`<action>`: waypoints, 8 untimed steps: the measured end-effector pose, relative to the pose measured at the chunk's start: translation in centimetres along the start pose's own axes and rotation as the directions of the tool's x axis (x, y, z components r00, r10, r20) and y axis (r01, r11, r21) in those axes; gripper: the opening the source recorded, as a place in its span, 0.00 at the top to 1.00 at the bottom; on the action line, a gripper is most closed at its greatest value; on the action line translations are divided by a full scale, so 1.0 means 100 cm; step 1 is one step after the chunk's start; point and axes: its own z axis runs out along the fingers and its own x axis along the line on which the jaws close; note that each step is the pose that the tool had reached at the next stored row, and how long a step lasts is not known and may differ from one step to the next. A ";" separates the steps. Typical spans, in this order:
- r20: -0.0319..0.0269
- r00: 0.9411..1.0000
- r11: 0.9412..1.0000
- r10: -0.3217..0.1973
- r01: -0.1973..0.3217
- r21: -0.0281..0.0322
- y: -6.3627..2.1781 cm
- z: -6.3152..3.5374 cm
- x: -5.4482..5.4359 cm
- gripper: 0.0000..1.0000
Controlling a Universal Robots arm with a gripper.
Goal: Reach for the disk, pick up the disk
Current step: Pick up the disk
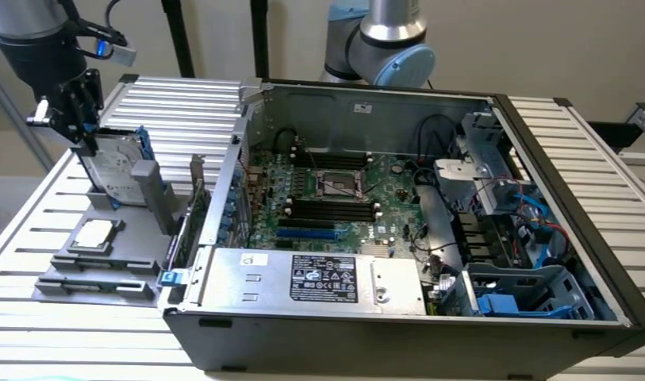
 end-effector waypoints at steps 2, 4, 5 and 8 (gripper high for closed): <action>0.000 1.000 1.000 0.000 0.000 0.000 0.0000 0.0000 0.000 0.62; 0.000 1.000 1.000 0.000 0.000 0.000 0.0000 0.0000 0.000 0.62; 0.000 1.000 1.000 0.000 0.000 0.000 0.0000 0.0000 0.000 0.62; 0.000 1.000 1.000 0.000 0.000 0.000 0.0001 0.0002 0.000 0.62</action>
